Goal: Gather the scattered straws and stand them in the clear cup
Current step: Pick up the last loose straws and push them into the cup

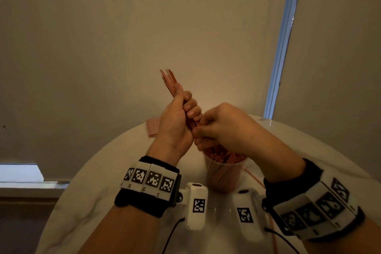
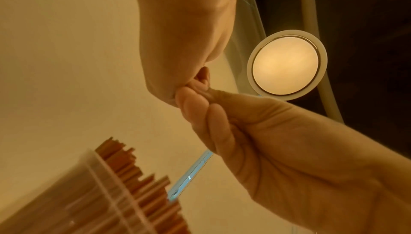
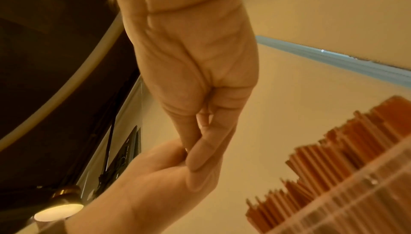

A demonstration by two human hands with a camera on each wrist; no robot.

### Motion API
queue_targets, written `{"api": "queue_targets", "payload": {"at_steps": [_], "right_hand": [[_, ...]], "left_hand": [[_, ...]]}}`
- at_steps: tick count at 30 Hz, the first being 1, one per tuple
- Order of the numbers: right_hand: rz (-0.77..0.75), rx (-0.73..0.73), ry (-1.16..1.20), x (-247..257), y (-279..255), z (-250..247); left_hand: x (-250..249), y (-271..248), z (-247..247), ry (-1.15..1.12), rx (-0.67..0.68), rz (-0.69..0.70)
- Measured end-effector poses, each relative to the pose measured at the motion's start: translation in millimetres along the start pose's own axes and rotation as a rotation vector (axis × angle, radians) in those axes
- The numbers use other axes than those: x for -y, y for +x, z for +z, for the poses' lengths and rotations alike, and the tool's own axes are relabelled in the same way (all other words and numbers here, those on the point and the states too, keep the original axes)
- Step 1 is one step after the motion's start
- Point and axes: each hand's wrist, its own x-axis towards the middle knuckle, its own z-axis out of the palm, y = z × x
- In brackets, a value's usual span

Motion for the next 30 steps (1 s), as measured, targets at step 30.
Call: {"api": "queue_targets", "payload": {"at_steps": [30], "right_hand": [[-0.245, -0.282, -0.497, -6, 3, -30]], "left_hand": [[-21, -18, 5, 1.149, 0.438, -0.121]]}}
